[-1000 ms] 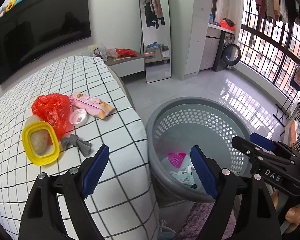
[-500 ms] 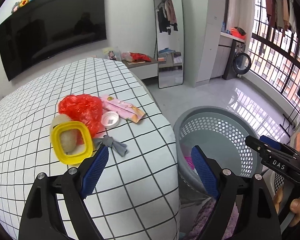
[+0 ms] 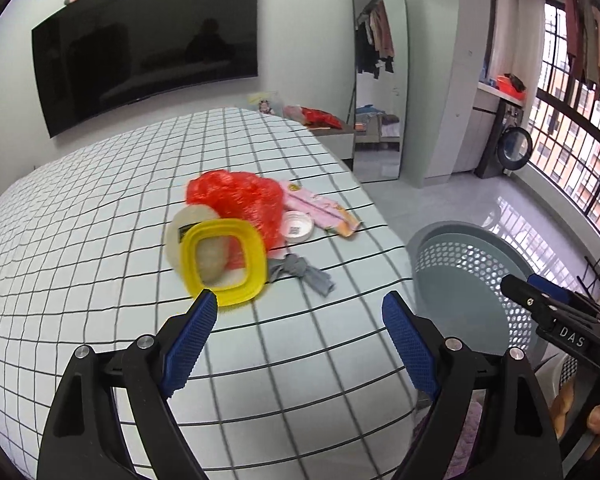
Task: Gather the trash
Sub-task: 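Move both tools back toward the remaining trash on the bed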
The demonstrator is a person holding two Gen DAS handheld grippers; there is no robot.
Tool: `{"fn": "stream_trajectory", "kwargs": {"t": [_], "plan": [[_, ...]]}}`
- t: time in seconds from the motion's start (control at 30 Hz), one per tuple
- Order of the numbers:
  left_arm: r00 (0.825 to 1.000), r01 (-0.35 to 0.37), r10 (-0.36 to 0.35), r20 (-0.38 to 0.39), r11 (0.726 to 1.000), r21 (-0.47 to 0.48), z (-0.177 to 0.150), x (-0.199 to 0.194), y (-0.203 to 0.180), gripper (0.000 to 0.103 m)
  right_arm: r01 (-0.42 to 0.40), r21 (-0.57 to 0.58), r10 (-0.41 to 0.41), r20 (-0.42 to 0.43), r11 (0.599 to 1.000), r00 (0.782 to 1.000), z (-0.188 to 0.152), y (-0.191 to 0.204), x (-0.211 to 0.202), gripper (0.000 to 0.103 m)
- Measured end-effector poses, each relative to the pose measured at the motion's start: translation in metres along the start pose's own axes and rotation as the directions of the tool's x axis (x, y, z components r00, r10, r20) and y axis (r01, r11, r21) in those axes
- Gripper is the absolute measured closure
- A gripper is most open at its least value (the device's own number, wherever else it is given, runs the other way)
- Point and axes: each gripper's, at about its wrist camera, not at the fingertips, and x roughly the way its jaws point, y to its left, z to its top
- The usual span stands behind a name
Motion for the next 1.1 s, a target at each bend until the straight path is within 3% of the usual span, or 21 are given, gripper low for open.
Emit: {"fn": "stream_trajectory", "kwargs": {"t": [0.27,0.57,1.1], "plan": [[0.998,-0.058,0.057,-0.019,0.996,-0.062,-0.012,0.004,0.042,0.020,-0.078,-0.054,0.075,-0.056,0.996,0.996,0.002,0.041,0.025,0.038],[0.996,-0.081,0.075,-0.055,0.990,-0.117,-0.020,0.017,0.076,0.020,-0.134,-0.150,0.114,-0.134,0.980,0.984,0.000,0.092,0.057,0.038],[0.991,-0.109,0.095,-0.092,0.981,-0.161,-0.017,0.038,0.099,0.020,-0.162,-0.278,0.107,-0.202,0.947,0.973,0.016,0.152,0.114,0.038]]}}
